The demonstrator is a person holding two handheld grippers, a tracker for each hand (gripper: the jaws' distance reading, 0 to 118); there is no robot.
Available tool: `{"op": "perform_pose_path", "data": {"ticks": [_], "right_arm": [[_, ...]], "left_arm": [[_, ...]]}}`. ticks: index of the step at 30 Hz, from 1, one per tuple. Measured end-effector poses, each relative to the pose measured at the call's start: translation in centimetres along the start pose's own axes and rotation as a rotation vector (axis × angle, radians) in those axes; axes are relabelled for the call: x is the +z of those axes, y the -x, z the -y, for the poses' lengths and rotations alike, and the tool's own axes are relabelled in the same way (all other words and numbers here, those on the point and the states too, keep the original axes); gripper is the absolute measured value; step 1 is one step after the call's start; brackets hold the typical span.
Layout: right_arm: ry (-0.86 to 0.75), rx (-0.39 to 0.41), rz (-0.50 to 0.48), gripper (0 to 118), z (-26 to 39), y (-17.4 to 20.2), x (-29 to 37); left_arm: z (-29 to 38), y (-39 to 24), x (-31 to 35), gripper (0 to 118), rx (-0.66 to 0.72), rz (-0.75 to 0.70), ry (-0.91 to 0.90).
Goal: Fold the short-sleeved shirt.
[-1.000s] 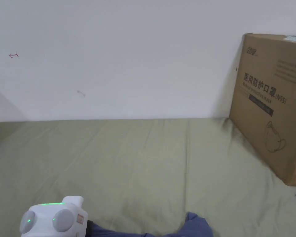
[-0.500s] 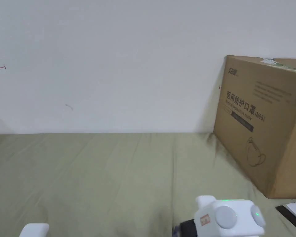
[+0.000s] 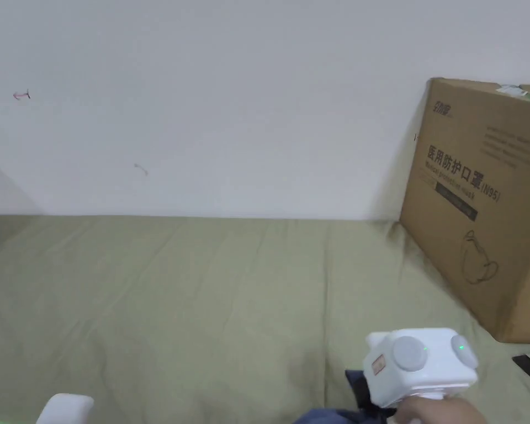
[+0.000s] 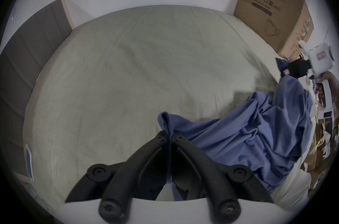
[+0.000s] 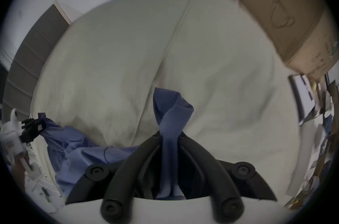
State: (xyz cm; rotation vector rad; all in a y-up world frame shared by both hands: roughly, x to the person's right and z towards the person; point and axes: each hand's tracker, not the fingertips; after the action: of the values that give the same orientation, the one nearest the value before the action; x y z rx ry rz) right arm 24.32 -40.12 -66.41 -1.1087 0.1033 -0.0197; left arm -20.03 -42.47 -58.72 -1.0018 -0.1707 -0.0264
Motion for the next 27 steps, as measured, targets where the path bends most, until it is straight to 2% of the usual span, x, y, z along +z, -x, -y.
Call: {"op": "perform_pose_path", "data": {"ticks": [2, 5, 7, 10, 12, 16, 19, 25, 27], "right_arm": [[-0.083, -0.008, 0.066, 8, 0.1, -1.5, 4.0], [-0.189, -0.116, 0.021, 8, 0.5, -4.3, 10.6], [-0.238, -0.149, 0.012, 8, 0.8, -5.5, 15.0], [-0.323, -0.136, 0.007, 8, 1.4, -6.3, 21.8], [-0.388, -0.107, 0.042, 8, 1.6, -6.0, 26.0], [-0.509, -0.008, 0.104, 8, 0.7, -5.0, 34.0], [-0.592, 0.005, 0.138, 8, -0.3, -4.6, 39.8], [-0.736, 0.068, 0.238, 8, -2.6, -3.2, 48.9], [-0.795, 0.049, 0.236, 8, -3.5, -2.8, 51.0]], "left_arm": [[-0.6, 0.6, 2.5, 1, 0.023, -0.031, -0.032], [-2.0, 1.7, 7.9, 1, 0.092, -0.033, -0.126], [-3.0, 2.0, 12.0, 1, 0.146, -0.017, -0.2], [-4.2, 1.5, 18.5, 1, 0.205, 0.046, -0.289], [-5.0, 0.7, 22.5, 1, 0.201, 0.052, -0.347], [-7.6, -2.1, 30.7, 1, 0.108, 0.026, -0.469], [-9.8, -3.4, 35.9, 1, 0.075, 0.016, -0.538], [-13.3, -5.3, 43.0, 1, -0.007, -0.015, -0.65], [-14.4, -5.7, 44.2, 1, -0.009, -0.023, -0.67]]}}
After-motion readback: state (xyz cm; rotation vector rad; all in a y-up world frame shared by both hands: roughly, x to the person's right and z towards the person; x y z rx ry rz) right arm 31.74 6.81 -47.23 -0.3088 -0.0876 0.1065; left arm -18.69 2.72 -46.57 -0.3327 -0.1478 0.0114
